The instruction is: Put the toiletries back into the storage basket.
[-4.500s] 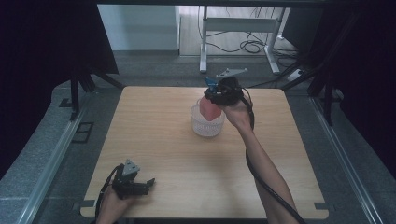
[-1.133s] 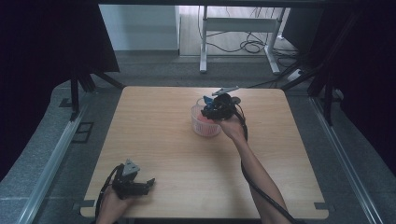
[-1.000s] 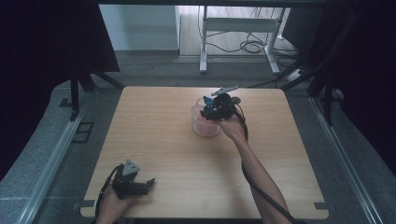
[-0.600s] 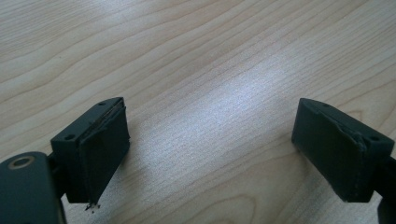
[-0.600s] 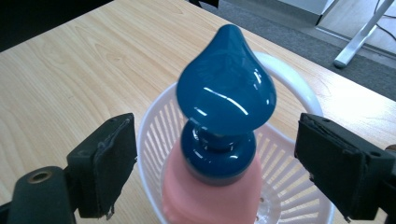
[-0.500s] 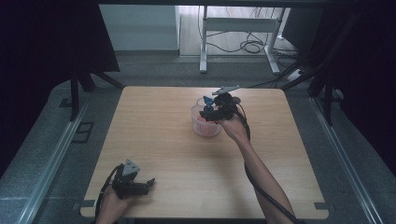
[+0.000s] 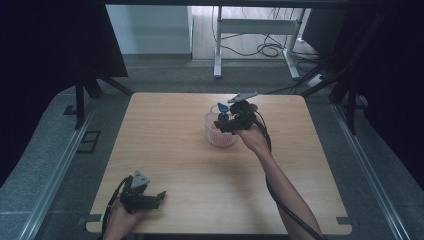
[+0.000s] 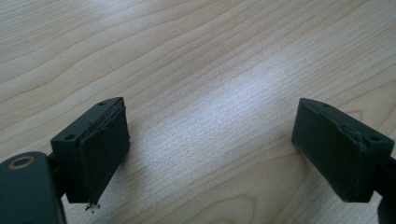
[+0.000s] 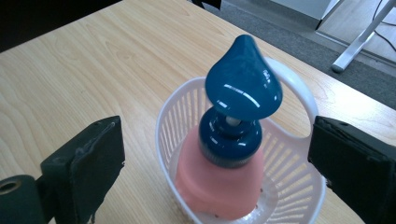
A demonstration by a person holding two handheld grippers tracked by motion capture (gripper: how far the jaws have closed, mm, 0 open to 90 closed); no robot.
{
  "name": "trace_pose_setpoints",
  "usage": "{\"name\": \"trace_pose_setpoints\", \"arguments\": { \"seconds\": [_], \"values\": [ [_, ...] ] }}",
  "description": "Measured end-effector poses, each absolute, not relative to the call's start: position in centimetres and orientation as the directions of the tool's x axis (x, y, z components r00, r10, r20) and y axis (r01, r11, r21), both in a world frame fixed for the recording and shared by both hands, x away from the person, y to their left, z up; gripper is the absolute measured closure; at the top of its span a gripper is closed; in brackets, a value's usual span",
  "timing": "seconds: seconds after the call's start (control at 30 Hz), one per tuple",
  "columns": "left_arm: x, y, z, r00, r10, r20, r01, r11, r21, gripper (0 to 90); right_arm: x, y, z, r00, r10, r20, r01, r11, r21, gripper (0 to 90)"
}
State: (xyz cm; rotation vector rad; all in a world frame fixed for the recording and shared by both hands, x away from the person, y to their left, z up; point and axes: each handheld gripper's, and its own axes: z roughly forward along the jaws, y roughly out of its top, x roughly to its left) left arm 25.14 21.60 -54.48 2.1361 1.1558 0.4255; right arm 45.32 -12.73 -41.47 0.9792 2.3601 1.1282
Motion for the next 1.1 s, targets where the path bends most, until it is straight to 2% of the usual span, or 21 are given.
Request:
{"name": "trace_pose_setpoints", "arguments": {
  "seconds": [1.1],
  "values": [
    [25.1, 21.6, -54.5, 0.556, 0.831, -0.027, 0.615, -0.389, 0.686, 10.7, 41.3, -14.6, -41.1, -0.733, 0.680, -0.026, 0.394, 0.455, 0.799, 5.0]
  ]
}}
